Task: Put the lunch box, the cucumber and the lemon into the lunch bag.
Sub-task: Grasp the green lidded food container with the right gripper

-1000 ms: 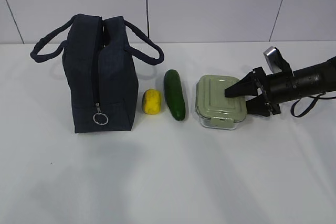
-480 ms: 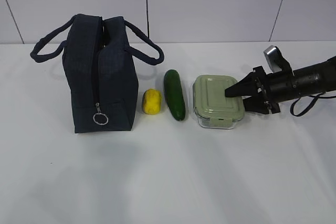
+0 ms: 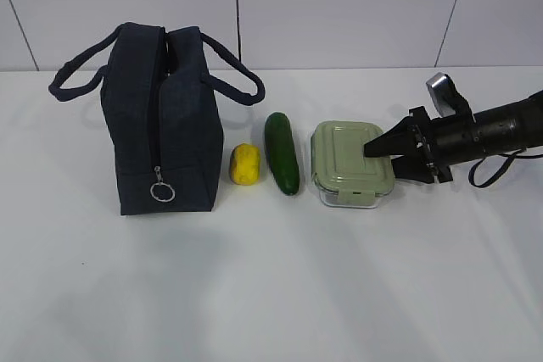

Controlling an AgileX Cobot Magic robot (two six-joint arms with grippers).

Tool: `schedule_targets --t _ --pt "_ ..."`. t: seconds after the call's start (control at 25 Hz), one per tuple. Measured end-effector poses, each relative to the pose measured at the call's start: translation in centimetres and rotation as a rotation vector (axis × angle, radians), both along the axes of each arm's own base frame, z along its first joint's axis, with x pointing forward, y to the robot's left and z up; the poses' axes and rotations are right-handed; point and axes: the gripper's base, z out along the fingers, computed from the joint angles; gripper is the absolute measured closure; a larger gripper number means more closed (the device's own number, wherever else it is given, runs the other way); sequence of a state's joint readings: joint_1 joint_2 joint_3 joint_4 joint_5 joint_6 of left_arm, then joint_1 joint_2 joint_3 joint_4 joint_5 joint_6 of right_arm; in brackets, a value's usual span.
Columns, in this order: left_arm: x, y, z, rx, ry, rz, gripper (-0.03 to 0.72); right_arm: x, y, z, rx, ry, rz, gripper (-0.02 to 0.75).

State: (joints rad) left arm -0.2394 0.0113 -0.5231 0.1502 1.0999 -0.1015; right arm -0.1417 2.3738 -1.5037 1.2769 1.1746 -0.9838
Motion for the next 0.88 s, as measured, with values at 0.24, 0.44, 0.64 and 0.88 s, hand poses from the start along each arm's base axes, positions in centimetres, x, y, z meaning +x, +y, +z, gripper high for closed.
schedule_targets --t 0.24,0.44,0.64,0.88 --pt "0.00 0.00 0.00 0.000 0.000 0.000 0.452 0.03 0.01 0.05 0.003 -0.001 0.000 0.301" --pt "0.00 0.00 0.00 0.000 0.000 0.000 0.452 0.03 0.01 0.05 0.002 -0.003 0.001 0.303" --pt "0.00 0.00 0.00 0.000 0.000 0.000 0.452 0.03 0.01 0.05 0.002 -0.003 0.001 0.304" --pt "0.00 0.00 0.00 0.000 0.000 0.000 0.452 0.03 0.01 0.05 0.002 -0.005 0.002 0.306"
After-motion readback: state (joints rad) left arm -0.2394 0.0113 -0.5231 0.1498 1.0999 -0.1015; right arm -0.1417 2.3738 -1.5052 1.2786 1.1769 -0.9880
